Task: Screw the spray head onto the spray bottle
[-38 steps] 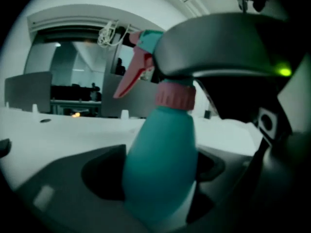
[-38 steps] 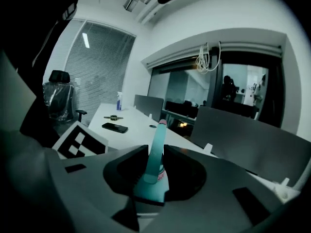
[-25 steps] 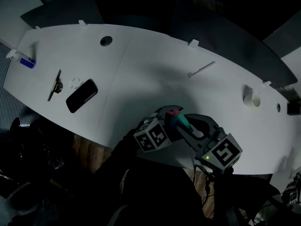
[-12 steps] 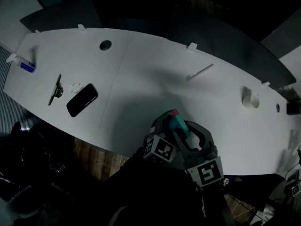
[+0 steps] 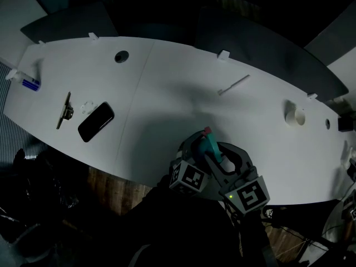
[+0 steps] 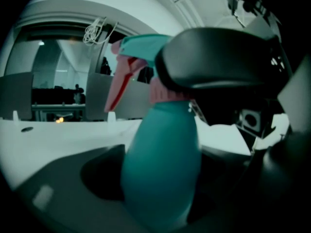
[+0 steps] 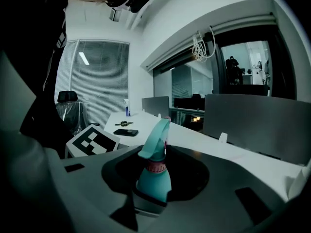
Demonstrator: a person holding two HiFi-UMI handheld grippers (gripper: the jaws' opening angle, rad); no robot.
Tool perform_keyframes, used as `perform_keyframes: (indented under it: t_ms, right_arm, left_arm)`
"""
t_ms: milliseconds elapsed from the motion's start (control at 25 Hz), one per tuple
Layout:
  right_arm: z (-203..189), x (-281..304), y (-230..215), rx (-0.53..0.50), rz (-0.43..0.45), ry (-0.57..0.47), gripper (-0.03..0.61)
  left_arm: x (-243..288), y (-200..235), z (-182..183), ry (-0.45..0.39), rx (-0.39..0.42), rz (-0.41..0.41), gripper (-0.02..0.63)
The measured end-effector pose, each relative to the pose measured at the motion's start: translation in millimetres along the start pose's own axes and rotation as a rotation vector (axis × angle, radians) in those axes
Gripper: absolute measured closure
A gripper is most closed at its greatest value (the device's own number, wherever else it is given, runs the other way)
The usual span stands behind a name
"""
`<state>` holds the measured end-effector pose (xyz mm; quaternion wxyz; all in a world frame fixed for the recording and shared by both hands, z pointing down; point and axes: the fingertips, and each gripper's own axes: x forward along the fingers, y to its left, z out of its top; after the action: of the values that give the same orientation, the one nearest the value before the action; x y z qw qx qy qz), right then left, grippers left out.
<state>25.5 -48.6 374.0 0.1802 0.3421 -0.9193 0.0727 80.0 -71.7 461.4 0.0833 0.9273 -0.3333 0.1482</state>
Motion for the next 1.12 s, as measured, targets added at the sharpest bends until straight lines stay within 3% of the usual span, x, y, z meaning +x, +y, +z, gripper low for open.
perform_keyframes:
  t_ms: [160,280,360,480,560,600,640,720,800,1000,1080,1120]
  right_arm:
    - [-1,-3,3,-0.144,-0.032,-0.063,0.448]
    - [-7,-8,4,-0.153,-0.072,-0.203,0.449]
    - [-6,-7,3,-0.139,-0.074,-0.234,0.449]
    - [-5,-4,7,-0.109,-0.024,-0.209,0.449]
    - [-5,-3,9,-0.107,0.035,-0.196,0.449]
    - [-5,-3,8,-0.103,0.059,-0.192,0.449]
    - [-4,-3,7,-0.092,0.078,-0.189,0.449]
    - [-2,-4,4,-0.092,0.091,-0.199,0.448]
    - [3,-6,2,-0.117,0.055,-0.227,0.448]
    - [-1,-11,-2,-0.060,-0.157,-0.235,0.449]
    - [-5,-13,-1,-0.038,-0.164,-0.232,0.449]
    - [-6,-14,0,-0.033,-0.144,-0.231,0.449]
  left_arm:
    - [-1,0,1,-0.020,-0.001,0.008,0.209]
    - [-1,0,2,-0.042,0.001,0.016,0.207]
    - [-1,-1,2,-0.064,-0.006,-0.010,0.207]
    - [-8,-2,2,-0.066,0.042,-0.150,0.189]
    - [-12,-4,-6,0.017,0.116,-0.315,0.119]
    - [-12,-7,-9,0.061,0.144,-0.405,0.120]
    - [-11,-12,-11,0.091,0.160,-0.480,0.125]
    - [-10,-21,-11,0.097,0.162,-0.541,0.216]
    - [-8,-19,-6,0.054,0.122,-0.449,0.219]
    - [-9,3,1,-0.055,-0.039,0.084,0.221]
    - [-10,3,-1,-0.084,-0.059,0.176,0.221]
    - [-10,1,-1,-0.098,-0.059,0.160,0.219]
